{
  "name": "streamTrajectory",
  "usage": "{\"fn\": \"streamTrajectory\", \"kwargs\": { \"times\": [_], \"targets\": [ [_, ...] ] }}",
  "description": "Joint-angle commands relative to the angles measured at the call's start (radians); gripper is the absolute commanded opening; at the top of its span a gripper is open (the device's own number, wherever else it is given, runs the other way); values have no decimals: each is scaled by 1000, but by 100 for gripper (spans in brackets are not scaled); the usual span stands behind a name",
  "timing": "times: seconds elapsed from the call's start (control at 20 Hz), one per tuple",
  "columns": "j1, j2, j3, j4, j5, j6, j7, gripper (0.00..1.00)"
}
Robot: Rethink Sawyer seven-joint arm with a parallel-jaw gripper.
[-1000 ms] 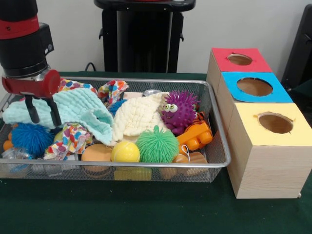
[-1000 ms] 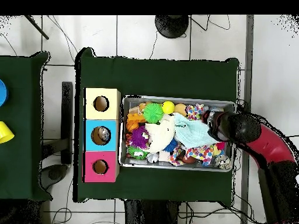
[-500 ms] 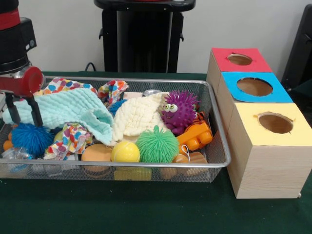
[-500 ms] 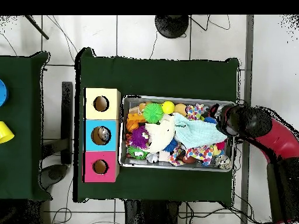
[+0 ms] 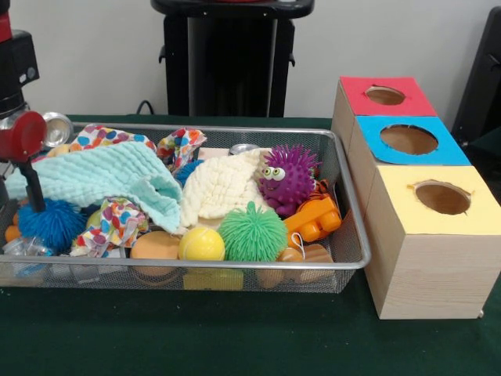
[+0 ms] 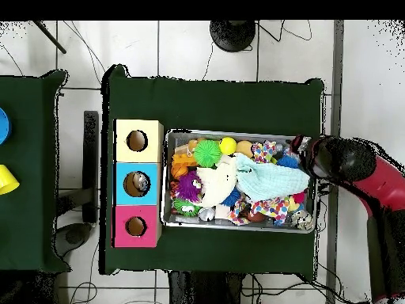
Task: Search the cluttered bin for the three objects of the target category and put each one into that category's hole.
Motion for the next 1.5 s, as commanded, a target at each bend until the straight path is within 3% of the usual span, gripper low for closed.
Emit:
{"fn": "streamTrajectory", "kwargs": {
  "times": [0.05, 0.3, 0.9, 1.5],
  "targets": [
    [3, 124, 8, -85, -86, 59, -82, 100],
    [16, 152, 3, -111, -99, 48, -87, 100],
    [50, 129, -14, -131, -175, 65, -70, 100],
    [50, 132, -1, -98, -186, 35, -44, 100]
  ]
}}
